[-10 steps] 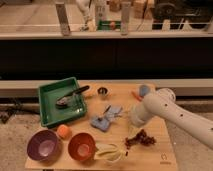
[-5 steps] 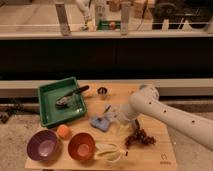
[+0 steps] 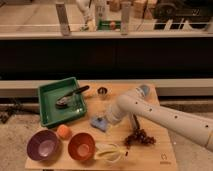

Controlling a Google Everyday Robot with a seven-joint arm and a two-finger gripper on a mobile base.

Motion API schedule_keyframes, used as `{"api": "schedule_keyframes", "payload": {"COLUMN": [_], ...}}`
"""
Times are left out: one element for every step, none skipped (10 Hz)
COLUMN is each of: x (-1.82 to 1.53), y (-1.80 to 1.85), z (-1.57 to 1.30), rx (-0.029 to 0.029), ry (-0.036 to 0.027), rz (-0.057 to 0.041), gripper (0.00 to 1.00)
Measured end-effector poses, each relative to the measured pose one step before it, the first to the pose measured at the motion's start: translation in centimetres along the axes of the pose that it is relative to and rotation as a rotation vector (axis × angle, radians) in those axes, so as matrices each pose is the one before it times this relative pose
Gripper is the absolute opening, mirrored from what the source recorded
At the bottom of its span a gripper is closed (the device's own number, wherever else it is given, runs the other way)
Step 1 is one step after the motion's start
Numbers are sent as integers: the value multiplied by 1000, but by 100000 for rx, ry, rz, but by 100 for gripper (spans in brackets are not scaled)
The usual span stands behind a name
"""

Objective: Place fork in metal cup

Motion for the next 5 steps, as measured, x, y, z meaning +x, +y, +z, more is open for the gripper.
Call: {"api": "schedule_keyframes", "payload": {"x": [699,478,226,205,339], "y": [-232,-345,-333,-89,-141], "z": [552,868,957,705,613], "rx": [155,24,58,-40,145], "ry": [-1200,-1379,-734,-482,-528], "rz": [1004,545,-84,-32,233], "gripper": [80,80,80,80,80]}}
